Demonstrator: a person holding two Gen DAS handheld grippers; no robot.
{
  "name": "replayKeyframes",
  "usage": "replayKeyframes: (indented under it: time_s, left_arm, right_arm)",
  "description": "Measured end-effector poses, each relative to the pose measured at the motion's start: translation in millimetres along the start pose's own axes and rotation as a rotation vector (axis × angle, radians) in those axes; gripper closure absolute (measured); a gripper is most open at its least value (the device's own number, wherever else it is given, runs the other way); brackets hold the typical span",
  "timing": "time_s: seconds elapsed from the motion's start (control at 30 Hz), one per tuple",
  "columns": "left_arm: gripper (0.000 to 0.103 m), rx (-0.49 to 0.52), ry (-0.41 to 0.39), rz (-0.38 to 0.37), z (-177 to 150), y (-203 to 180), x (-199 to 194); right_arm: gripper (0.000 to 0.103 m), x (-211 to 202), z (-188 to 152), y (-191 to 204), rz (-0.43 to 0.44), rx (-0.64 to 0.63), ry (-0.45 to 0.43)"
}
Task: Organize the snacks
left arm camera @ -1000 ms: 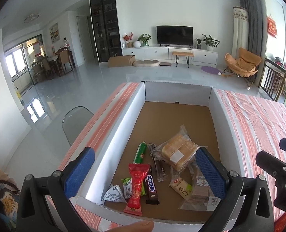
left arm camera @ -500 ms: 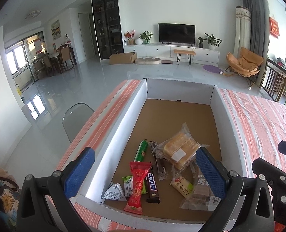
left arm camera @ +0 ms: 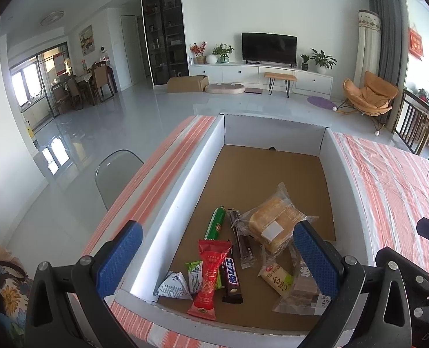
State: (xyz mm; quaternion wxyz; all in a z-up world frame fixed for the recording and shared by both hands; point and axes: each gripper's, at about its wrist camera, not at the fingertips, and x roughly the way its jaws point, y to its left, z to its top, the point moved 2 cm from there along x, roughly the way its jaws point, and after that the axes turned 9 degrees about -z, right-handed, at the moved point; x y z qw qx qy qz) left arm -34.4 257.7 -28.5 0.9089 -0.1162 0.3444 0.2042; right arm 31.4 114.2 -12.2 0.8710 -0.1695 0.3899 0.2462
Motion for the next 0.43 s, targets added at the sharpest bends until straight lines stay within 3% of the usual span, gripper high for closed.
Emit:
replayKeyframes:
  time_s: [0.43]
  left_arm:
    - [0.0,-0.009,0.018,-0.03,-3.8,0.0,7.8]
  right_arm:
    - [0.019,5.9,-2.7,3.7,-0.008,-0.004,0.022]
